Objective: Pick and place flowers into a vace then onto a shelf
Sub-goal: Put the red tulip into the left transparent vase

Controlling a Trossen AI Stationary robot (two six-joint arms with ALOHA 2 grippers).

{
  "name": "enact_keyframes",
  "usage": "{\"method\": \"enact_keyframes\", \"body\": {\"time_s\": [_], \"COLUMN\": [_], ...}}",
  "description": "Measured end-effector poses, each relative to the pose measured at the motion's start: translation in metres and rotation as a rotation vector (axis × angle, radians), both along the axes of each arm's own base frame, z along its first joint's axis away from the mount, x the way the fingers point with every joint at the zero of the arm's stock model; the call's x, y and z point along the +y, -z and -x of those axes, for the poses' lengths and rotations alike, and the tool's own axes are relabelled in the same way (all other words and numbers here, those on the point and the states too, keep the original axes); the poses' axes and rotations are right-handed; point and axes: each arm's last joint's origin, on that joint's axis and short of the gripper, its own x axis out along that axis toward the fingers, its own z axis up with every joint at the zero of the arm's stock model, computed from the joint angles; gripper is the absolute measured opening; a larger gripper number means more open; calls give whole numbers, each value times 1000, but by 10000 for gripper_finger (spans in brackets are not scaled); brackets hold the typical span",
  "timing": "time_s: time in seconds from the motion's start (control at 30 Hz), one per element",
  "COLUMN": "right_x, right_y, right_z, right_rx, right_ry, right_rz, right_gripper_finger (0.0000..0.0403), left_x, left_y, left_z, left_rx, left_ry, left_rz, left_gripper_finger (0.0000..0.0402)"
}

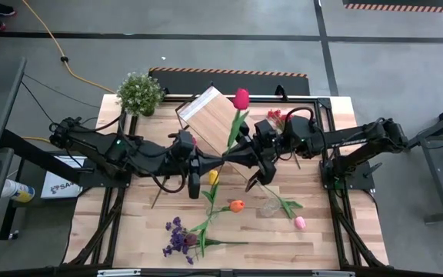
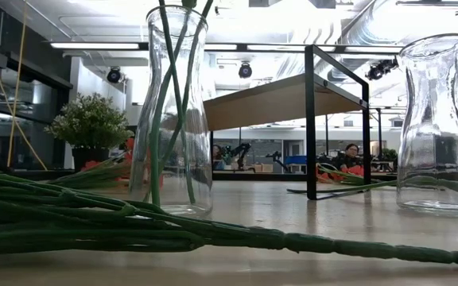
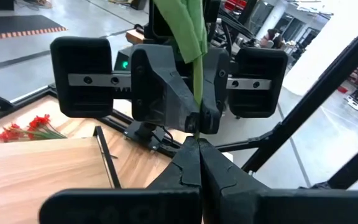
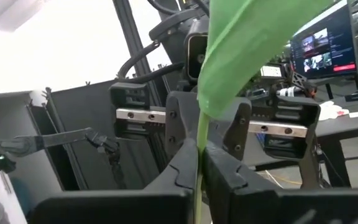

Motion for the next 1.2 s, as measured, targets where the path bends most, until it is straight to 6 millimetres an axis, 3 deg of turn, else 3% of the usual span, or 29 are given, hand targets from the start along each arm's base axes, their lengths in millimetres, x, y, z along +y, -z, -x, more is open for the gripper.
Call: {"method": "enact_keyframes", "body": {"time_s": [0.13, 0.4, 0.63, 0.87, 1.2], "right_x": [0, 2, 9, 22, 61], "right_y": [0, 0, -5, -16, -28], "right_z": [0, 1, 6, 19, 44], "right_rx": [-1, -1, -48, -101, -202], "right_ry": [-15, -59, -138, -187, -268], "right_rz": [7, 17, 45, 84, 182], "right_gripper_finger": [4, 2, 1, 1, 0], "left_x": [-1, -3, -3, 1, 6], "left_y": [0, -1, -6, -11, -7], "left_z": [0, 2, 7, 18, 30], "left_rx": [0, 0, -10, -11, 80], "left_ry": [18, 114, 193, 201, 184], "left_rz": [7, 37, 56, 59, 77], "left_gripper_finger": [25, 130, 184, 201, 189]}}
